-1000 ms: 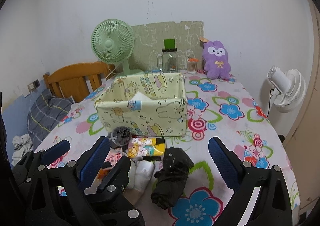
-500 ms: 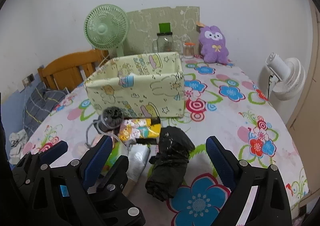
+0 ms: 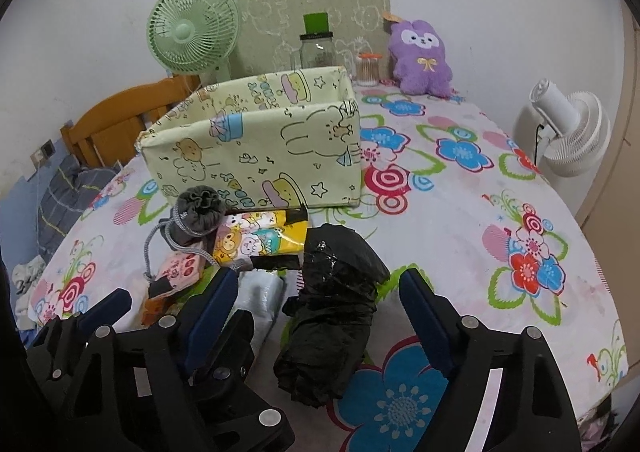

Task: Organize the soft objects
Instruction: 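Grasp the black plastic-wrapped bundle with the right gripper while the left approaches the green tissue pack, then grasp the green tissue pack with the left gripper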

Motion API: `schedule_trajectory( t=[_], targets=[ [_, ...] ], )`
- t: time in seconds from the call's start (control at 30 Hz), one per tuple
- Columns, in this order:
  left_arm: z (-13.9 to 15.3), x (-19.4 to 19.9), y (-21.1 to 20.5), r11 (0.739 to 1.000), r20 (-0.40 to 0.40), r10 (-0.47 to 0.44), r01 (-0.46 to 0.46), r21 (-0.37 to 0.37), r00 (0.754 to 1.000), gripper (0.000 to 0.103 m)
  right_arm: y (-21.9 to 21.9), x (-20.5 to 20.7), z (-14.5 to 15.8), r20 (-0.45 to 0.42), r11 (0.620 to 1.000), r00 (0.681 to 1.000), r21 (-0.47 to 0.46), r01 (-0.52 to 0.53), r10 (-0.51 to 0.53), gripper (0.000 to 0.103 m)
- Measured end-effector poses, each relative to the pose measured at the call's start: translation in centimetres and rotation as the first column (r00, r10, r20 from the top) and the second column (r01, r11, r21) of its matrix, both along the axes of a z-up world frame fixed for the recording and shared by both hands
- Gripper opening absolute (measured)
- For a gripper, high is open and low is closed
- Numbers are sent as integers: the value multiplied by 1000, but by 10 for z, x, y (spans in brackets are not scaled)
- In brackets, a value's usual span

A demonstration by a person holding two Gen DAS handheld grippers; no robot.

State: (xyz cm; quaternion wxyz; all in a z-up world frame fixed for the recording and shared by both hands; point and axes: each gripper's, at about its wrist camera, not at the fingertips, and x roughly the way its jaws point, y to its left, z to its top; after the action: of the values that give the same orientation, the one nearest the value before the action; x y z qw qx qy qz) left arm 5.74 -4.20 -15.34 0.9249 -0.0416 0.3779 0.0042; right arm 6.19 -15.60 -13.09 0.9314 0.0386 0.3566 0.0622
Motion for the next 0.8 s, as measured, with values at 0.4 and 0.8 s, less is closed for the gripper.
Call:
schedule_trajectory(
  t=[0.4,0.8],
  targets=[
    [-10,9,-1,1000,-42,-11,10,-23,999,89,0,15,-14,-57,999,998,48,8,-5,62],
    [-7,5,-3,998,-39,-43,41,-46,998,77,-2,12,-13,-62,997,998,76,16,-12,39]
  ],
)
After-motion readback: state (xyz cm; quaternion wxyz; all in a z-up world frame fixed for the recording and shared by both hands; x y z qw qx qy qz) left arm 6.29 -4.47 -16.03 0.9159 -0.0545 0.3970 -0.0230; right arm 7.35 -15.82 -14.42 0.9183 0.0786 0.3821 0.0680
